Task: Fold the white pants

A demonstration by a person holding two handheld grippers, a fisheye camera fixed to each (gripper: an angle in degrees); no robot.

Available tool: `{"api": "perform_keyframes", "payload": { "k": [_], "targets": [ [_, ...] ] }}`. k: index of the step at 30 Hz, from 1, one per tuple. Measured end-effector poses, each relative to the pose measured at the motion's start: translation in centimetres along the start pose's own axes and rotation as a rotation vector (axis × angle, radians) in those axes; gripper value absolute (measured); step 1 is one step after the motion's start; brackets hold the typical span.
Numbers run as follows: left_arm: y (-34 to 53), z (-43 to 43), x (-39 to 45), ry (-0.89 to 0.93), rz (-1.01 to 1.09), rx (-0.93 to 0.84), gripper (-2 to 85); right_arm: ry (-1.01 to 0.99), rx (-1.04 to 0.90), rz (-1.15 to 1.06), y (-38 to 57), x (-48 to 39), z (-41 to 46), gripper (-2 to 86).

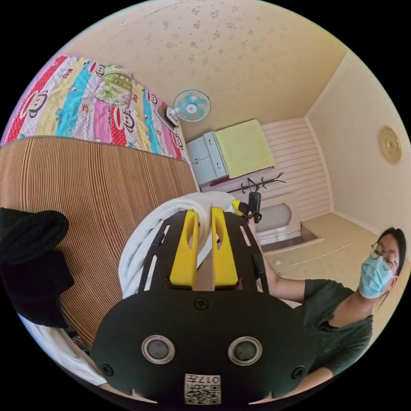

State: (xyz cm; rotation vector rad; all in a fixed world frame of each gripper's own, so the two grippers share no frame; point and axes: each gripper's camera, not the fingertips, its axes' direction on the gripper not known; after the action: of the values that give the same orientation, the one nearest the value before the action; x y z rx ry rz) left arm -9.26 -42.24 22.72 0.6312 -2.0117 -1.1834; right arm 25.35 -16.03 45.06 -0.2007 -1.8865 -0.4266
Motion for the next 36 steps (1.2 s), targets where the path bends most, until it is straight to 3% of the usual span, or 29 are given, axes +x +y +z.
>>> {"api": "perform_keyframes", "payload": {
  "k": [4, 7, 11, 15, 18, 23, 29, 30, 33, 36],
  "targets": [
    [5.1, 4.6, -7.1, -0.14, -0.017, -0.132, 5.2, 0.116, -0.076, -0.014, 5.2, 1.6, 4.3, 4.7],
    [13.3, 7.7, -12.1, -0.045, -0.083, -0.193, 5.2, 0.037, -0.046, 0.058, 13.2, 4.2, 4.5, 6.1],
    [24.9, 12.1, -19.4, -0.002, -0.329, -0.282, 5.9, 0.049, -0.159, 0.35, 26.6, 8.8, 6.6, 7.2],
    [32.2, 14.4, -25.0, -0.083, -0.484, -0.39, 7.9, 0.152, -0.285, 0.591, 33.2, 10.9, 8.2, 9.6],
    [30.6, 13.0, -27.8, -0.076, -0.473, -0.33, 11.4, 0.259, -0.307, 0.585, 32.5, 10.8, 7.9, 12.6],
    [22.9, 11.4, -33.7, -0.191, -0.369, -0.266, 17.1, 0.153, -0.135, 0.505, 25.6, 13.3, 7.5, 17.8],
    [17.3, 15.8, -42.7, -0.129, -0.365, -0.433, 19.2, -0.042, -0.302, 0.509, 22.4, 17.5, 15.8, 23.4],
    [17.6, 17.5, -43.6, -0.05, -0.375, -0.476, 18.5, -0.064, -0.319, 0.515, 22.6, 17.5, 16.7, 23.1],
    [18.1, 17.4, -43.9, -0.107, -0.405, -0.453, 15.6, -0.035, -0.298, 0.53, 23.5, 16.2, 17.9, 18.7],
    [18.7, 15.9, -42.6, -0.024, -0.396, -0.471, 12.8, -0.119, -0.304, 0.477, 24.6, 13.4, 17.0, 15.6]
  ]
}}
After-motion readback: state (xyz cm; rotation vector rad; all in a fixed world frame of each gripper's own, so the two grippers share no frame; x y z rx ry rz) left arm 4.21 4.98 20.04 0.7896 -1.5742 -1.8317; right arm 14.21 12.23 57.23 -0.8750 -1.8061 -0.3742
